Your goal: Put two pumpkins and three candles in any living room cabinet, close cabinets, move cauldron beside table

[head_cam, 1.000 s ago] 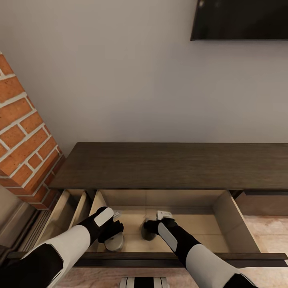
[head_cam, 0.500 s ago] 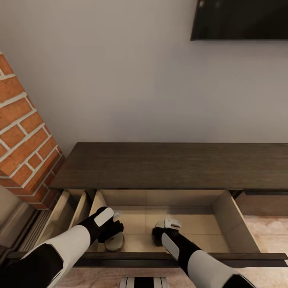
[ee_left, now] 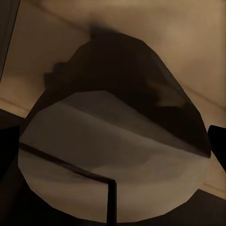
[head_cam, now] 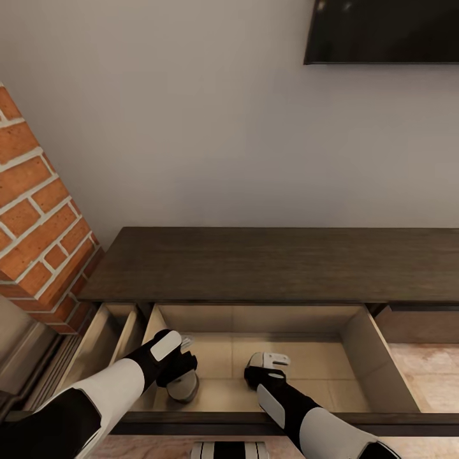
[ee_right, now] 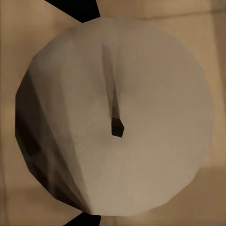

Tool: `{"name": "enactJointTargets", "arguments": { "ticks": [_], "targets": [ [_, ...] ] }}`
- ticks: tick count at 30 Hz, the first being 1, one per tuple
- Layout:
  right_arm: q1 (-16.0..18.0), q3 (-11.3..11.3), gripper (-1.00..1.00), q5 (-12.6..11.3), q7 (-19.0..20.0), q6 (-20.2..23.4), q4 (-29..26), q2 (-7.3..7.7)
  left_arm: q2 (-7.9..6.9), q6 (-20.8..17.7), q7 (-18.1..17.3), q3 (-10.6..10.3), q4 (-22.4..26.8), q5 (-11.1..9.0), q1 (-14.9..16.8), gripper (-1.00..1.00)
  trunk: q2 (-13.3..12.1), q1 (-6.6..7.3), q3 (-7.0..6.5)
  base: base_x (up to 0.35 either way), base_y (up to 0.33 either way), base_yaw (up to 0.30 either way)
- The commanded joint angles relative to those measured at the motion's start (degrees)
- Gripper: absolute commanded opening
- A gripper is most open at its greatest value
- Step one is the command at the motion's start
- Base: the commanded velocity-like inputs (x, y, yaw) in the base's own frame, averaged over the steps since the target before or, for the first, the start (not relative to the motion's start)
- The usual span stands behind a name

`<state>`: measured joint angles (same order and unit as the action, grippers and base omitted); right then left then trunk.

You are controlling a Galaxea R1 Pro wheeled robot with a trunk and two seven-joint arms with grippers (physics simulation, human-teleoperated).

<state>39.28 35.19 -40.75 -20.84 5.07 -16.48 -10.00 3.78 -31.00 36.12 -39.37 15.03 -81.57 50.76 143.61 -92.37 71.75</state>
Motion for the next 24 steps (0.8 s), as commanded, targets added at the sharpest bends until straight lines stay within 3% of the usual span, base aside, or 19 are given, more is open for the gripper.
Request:
{"name": "enactJointTargets", "arguments": {
  "ticks": [1, 10, 11, 24],
  "targets": [
    [-1.07, -0.11, -1.0, 0.14, 0.01, -0.03, 2.25, 0.0, 0.0, -0.02, 0.01, -0.01, 0.0, 0.01, 0.02, -1.0, 0.0, -0.01, 0.01, 0.0, 0.0, 0.0],
    [-1.29, -0.01, -1.0, 0.14, 0.07, 0.17, 2.33, 0.0, 0.0, -0.02, 0.01, -0.01, 0.0, 0.01, -0.02, -1.0, 0.0, -0.01, 0.01, 0.0, 0.0, 0.0],
    [-1.3, 0.02, 1.0, 0.14, 0.08, 0.25, 2.33, 0.0, 0.0, -0.02, 0.01, -0.01, 0.0, 0.01, -0.02, -1.0, 0.0, -0.01, 0.01, 0.0, 0.0, 0.0],
    [-1.31, 0.05, 1.0, 0.14, 0.09, 0.54, 2.33, 0.0, 0.0, -0.02, 0.01, -0.01, 0.0, 0.01, -0.01, -1.0, 0.0, -0.01, 0.01, 0.0, 0.0, 0.0]
  ]
}}
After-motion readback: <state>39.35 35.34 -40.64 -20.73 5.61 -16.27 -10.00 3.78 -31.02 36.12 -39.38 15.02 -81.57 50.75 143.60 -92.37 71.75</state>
